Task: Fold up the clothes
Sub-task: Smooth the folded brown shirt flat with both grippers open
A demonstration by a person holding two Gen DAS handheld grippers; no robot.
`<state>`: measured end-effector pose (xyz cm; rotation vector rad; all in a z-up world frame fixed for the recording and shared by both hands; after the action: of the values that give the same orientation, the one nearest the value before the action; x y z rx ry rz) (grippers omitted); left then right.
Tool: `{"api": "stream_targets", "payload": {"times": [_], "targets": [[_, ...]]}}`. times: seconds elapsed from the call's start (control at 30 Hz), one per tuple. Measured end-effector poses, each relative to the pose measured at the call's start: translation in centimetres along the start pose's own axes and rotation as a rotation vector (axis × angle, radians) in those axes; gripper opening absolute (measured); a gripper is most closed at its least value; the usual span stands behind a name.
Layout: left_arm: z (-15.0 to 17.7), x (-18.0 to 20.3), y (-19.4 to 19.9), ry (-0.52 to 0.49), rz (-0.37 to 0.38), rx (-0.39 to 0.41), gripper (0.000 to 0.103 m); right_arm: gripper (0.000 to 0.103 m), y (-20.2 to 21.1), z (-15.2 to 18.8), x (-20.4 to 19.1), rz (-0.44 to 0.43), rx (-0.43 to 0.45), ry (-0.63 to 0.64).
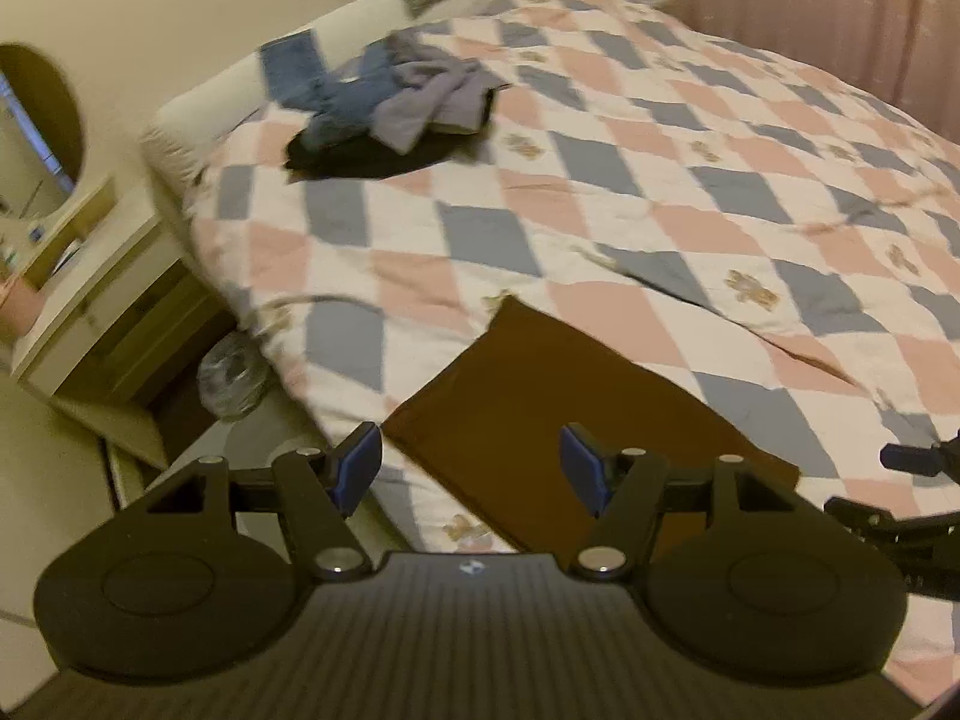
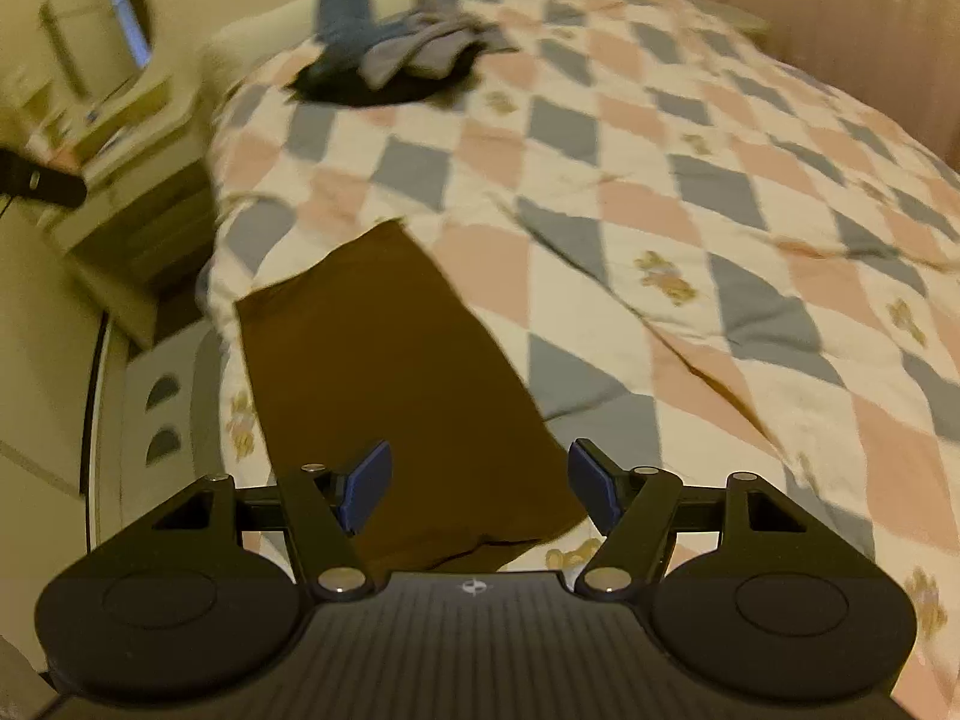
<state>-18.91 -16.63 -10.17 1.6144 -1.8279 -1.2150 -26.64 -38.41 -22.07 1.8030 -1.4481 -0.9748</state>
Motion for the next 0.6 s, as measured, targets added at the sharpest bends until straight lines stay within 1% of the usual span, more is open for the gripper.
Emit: {"api": "stream_targets", "payload": {"times": [0.13, 0.27, 0.47, 0.6], "targets": [[0.9, -0.6, -1.2, 0.033, -0.036, -0.040, 0.063, 0.069, -1.2, -0.2, -0.8, -0.026, -0.022, 0.084], [2.3, -0.6, -3.3, 0.060, -0.052, -0.089, 0.063, 0.069, -2.8, 0.5, -1.2, -0.044, -0.054, 0.139], [5.1, 0.1, -7.6, 0.087, -0.051, -0.181, 0.064, 0.070, -5.7, 3.0, -1.1, -0.048, -0.124, 0.207], [7.4, 1.1, -11.2, 0.085, -0.029, -0.241, 0.065, 0.071, -7.6, 4.8, -0.6, -0.039, -0.149, 0.248]]}}
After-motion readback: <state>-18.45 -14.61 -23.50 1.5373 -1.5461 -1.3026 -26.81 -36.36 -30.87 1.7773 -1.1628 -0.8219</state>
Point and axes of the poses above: each gripper's, at about its wrist camera, not at the fingertips, and y roughly against the way its jaws point, x to its right, z to its underside, the point moved 7 cm from there along -y, roughly the way its jaws point, and after that the axes turned 2 degrees about -y, right-handed, at the moved point
